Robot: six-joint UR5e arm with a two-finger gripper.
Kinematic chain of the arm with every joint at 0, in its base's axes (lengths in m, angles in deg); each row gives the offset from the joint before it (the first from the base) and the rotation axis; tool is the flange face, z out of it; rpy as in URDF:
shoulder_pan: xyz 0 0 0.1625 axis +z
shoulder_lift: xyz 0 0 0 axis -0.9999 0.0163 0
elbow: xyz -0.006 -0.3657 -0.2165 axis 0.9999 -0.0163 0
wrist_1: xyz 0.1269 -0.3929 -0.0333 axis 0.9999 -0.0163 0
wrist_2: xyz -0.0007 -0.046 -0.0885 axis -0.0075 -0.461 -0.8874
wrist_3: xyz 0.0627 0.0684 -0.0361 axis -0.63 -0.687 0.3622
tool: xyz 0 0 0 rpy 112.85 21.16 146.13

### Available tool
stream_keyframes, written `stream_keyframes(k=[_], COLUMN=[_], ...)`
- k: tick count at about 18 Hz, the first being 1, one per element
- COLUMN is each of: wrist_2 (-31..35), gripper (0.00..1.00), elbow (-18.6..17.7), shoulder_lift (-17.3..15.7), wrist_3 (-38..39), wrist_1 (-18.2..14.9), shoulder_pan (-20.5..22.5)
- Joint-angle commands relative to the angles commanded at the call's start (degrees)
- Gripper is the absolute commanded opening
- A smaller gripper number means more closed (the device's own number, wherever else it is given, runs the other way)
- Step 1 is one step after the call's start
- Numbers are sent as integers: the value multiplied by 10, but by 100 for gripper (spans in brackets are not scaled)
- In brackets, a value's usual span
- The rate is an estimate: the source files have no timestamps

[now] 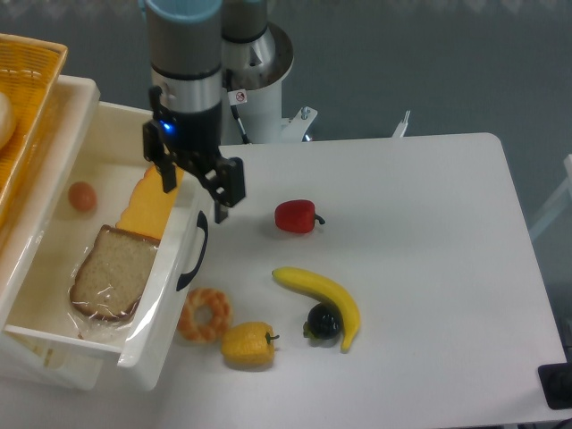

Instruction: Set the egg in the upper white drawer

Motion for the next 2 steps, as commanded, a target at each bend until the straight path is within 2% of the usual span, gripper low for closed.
stream_keyframes(k=[2], wrist_2=[2], gripper=[100], elbow=[3], shoulder_lift=[11], wrist_3=[-1], wrist_1=[2], shoulder_pan=[11])
